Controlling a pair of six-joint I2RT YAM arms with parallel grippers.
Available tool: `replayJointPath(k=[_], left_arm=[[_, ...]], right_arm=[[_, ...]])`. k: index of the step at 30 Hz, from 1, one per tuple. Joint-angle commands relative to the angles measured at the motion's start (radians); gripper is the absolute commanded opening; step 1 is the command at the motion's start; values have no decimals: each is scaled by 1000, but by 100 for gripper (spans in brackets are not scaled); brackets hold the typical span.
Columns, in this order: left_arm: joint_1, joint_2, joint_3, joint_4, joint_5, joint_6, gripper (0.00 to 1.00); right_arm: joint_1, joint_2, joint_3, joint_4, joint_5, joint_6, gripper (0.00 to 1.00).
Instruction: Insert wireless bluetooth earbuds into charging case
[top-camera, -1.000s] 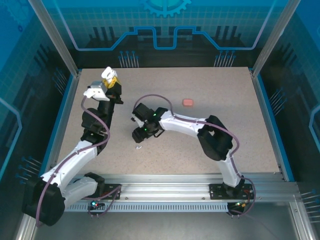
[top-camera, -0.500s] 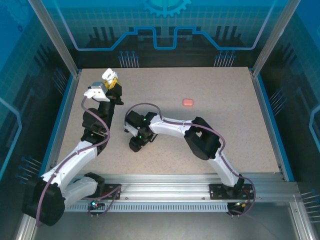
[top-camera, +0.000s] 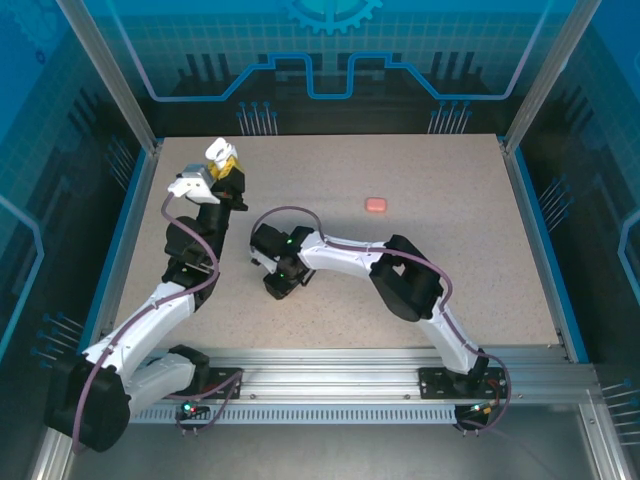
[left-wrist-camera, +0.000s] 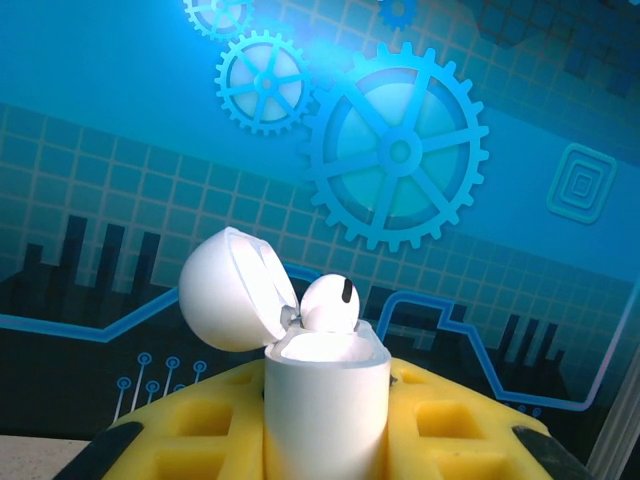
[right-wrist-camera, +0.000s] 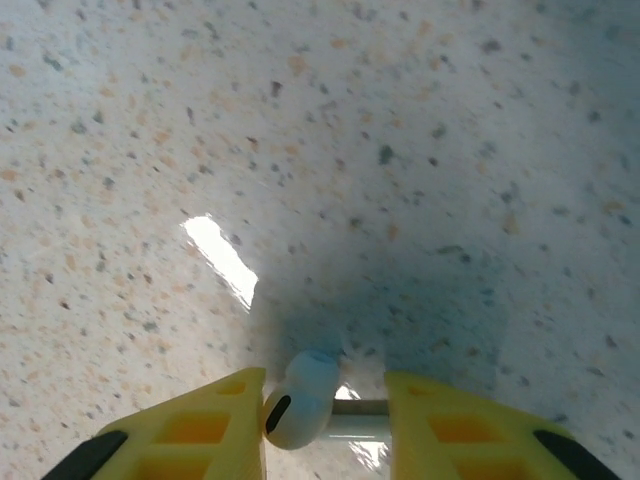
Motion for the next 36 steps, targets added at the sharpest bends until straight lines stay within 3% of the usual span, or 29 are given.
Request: replayJointPath(k=[1,6,12,17,24,29,36], left_arm=[[9,-6,-3,19,23,-27,0],[9,2,0,23,32,-36,0],[9,6,8,17,46,-40,0],[9,19,18,17,58,-52,0],[9,19,22,11,81,-70,0],[9,13,23,0,90,-81,0],[8,11,29,-9,101,-92,0]], right_arm=[[-40,-31,-64,-40,79,73,28],[-102,-53,-114,-105,159,228,27],[-127,-168,-243,-29,173,305,39],[-123,-249,-266,-31,172,331,43],[-43,-389,-354,-46,117,228,56],[58,-438,-439,-73,111,125,54],[128,-455,-539,-48,72,121,48]])
